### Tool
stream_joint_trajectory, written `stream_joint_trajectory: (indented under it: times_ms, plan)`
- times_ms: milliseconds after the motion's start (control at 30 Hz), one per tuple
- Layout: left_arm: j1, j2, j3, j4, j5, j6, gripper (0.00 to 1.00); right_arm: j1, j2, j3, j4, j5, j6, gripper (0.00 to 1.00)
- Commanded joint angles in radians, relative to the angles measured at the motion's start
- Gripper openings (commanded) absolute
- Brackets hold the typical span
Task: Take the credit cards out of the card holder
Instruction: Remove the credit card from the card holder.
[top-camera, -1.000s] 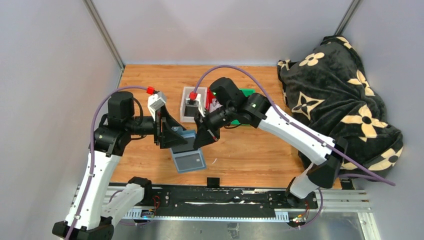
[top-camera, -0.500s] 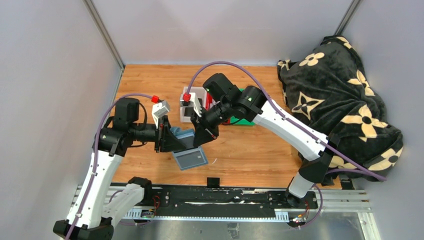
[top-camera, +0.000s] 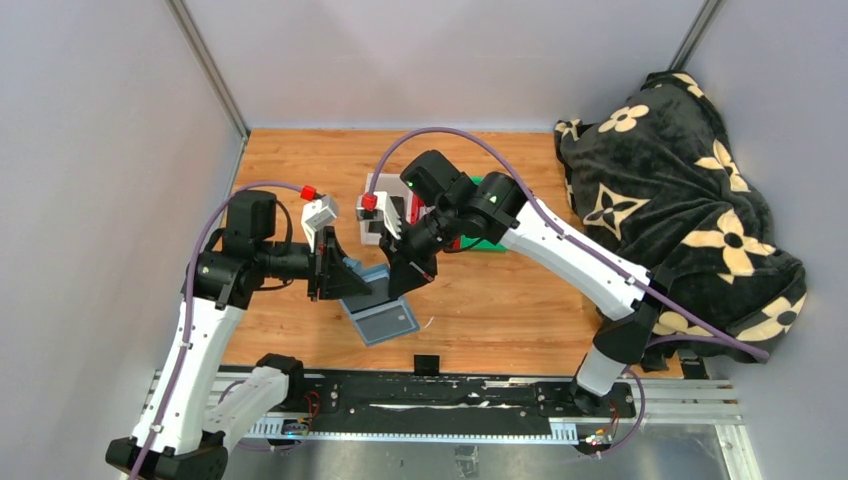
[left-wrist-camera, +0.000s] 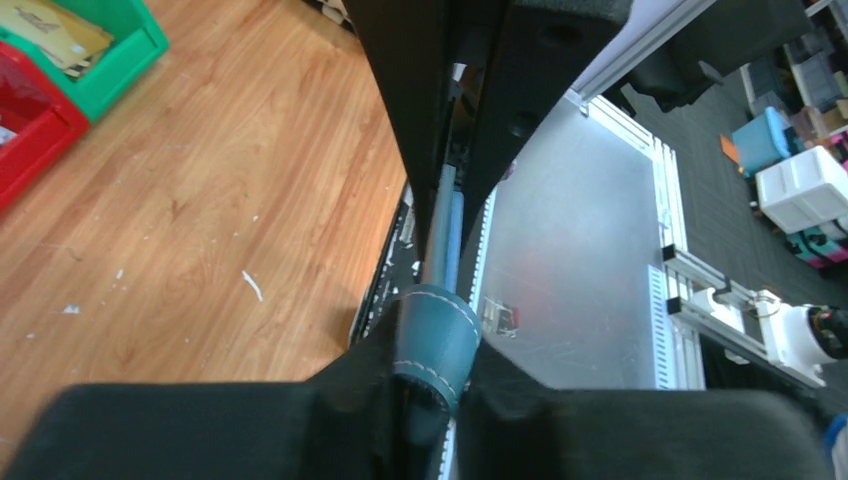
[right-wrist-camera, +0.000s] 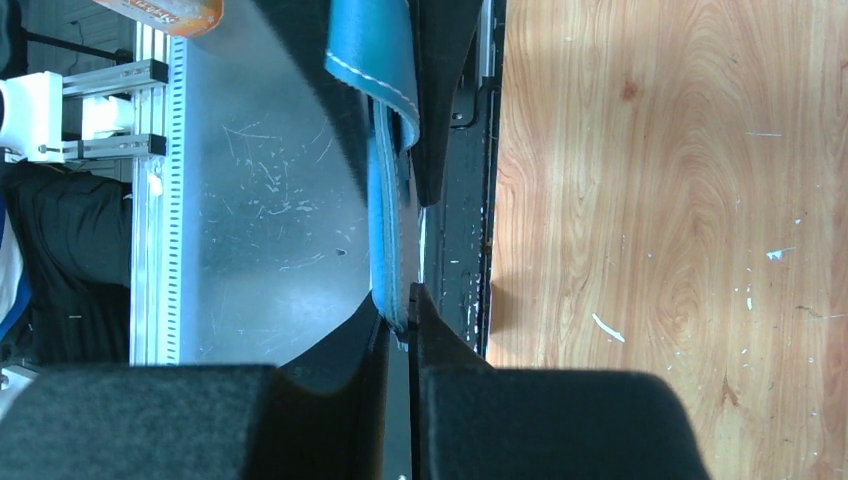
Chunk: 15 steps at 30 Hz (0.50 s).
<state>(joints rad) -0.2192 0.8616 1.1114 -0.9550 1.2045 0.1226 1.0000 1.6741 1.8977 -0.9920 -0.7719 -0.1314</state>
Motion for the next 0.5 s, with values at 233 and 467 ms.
stream_joint_trajectory:
  times_ms: [233,467]
  plan:
    - [-0.002,0.026,0.057,-0.069,0.005,0.081,0.0,-0.042,-0.115,-0.184,0.358,-0.095,0.236,0.34]
    - [0.012,0.041,0.12,-0.07,0.009,0.036,0.0,-0.077,-0.373,-0.779,1.328,-0.157,0.734,0.36]
